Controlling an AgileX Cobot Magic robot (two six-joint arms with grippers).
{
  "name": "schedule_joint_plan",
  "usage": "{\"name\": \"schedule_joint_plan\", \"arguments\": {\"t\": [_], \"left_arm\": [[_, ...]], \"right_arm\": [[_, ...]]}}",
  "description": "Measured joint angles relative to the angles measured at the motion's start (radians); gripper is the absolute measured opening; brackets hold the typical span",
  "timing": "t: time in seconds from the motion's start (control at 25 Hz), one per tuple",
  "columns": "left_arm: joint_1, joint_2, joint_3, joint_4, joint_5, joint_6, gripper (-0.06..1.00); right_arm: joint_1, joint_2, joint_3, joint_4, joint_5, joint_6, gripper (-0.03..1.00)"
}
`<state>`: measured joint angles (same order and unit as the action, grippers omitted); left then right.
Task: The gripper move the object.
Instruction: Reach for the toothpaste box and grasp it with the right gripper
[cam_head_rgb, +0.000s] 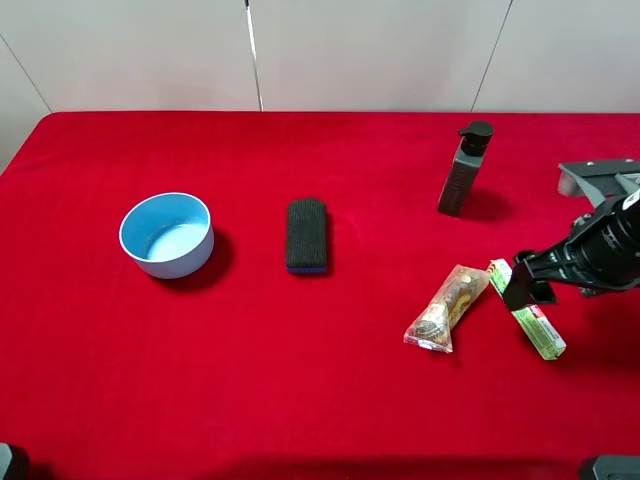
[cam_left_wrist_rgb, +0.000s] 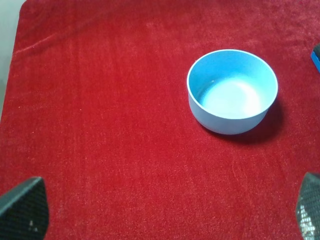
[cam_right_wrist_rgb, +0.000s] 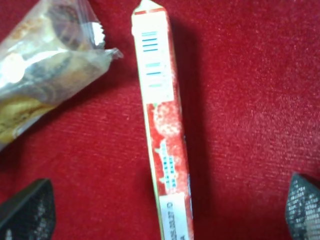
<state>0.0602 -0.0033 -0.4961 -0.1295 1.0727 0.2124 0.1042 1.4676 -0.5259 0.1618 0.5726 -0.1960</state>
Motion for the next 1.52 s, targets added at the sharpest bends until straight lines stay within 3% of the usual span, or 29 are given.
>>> {"name": "schedule_joint_plan", "arguments": {"t": [0.76, 1.12, 1.52], "left_arm": [[0.000, 0.000, 0.000, 0.000, 0.000, 0.000, 0.99], [0.000, 0.000, 0.000, 0.000, 0.000, 0.000, 0.99], [0.000, 0.000, 0.000, 0.000, 0.000, 0.000, 0.99]], "right_arm": [[0.000, 0.146, -0.001, 0.000, -0.095, 0.001, 0.69], [0.000, 0.167, -0.001, 0.000, -0.105, 0.001, 0.52], [0.000, 0.167, -0.001, 0.000, -0.105, 0.001, 0.25]]}}
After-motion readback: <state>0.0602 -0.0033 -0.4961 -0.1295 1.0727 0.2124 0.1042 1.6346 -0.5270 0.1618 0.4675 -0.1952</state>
